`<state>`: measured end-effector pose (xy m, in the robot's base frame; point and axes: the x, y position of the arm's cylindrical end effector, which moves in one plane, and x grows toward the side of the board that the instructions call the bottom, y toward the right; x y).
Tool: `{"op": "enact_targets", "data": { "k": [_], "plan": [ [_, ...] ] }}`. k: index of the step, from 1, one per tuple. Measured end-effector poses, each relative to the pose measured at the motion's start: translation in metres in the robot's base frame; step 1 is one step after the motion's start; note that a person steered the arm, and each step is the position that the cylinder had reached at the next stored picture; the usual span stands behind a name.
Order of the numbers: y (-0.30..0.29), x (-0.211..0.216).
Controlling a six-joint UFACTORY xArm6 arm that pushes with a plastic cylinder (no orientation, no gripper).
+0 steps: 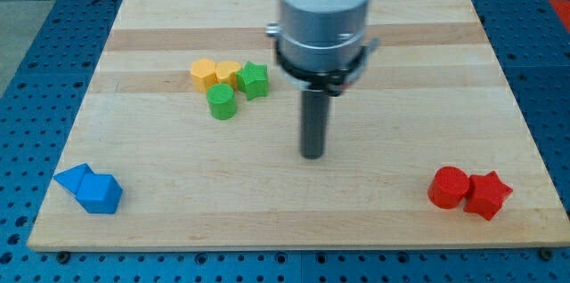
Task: Move your arm below green circle
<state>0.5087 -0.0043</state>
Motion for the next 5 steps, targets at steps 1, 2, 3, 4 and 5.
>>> {"op": "enact_targets", "data": {
  "k": [1,2,3,4,5],
  "plan": [
    [-0.053,-0.002],
    [-0.082,-0.002],
    [-0.087,-0.002],
    [-0.087,-0.002],
    [-0.087,-0.002]
  ]
}}
